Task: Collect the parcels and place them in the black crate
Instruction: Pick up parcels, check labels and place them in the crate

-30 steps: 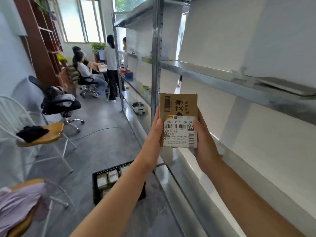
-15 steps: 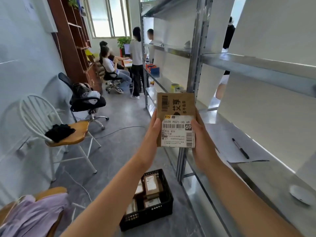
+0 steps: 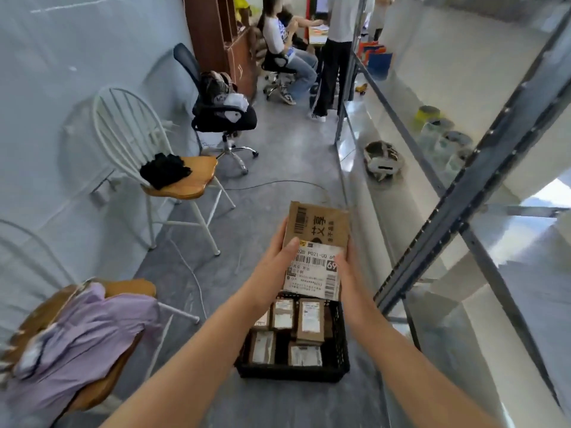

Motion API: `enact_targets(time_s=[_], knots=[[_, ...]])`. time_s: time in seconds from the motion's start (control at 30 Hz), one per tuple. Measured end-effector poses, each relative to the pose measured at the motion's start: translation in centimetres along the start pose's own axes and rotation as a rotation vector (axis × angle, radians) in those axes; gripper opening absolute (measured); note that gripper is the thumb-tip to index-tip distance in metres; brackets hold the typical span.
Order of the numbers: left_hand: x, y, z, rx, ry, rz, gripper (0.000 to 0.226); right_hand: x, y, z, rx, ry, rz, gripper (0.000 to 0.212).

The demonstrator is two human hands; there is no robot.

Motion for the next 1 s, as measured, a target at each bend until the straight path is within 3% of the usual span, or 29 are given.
enact_targets(time_s=[0.17,0.37,0.6,0.73,0.83,0.93,1.0], knots=[[-6.6,-4.8,4.1,0.087,-0.100,-0.012,0.049,6.8,1.7,6.8,-0.109,0.121,0.060,0.070],[-18.5,-10.1,9.1,0.144,-0.208,-0.012,0.049,17.6,1.3,14.5,-0.041,0.185,-0.017,0.049],[-39.0,-14.7,9.5,0.247,-0.317,0.064,0.052,39.7,0.4,17.5,-0.087,0.338,-0.078,0.050],[-52.8,-15.9,7.0,0.199,-0.390,0.048,0.072,54.8,-1.2,17.2,-0.196,0.451,-0.320,0.076],[-62.1,-17.5,5.7,0.119,-0.458,0.121,0.074,64.7,-2.1,17.3,-0.350,0.587,-0.356,0.096],[-69.2,-19.4,4.7,0.103,-0.512,0.340,0.072,72.3,-2.3,17.6,-0.480,0.651,-0.460,0.102],[-71.8,-20.8,4.2,0.149,-0.504,0.521,0.072,75.0,-1.8,18.2,-0.524,0.569,-0.645,0.100]])
Point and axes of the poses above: each hand's wrist, its own z-axis towards the middle knuckle, its own y-axis out of the palm, x = y × z, the point moved 10 cm from there along z, towards the middle knuckle, and after that the axes turned 4 degrees about y, right-handed, at the moved point
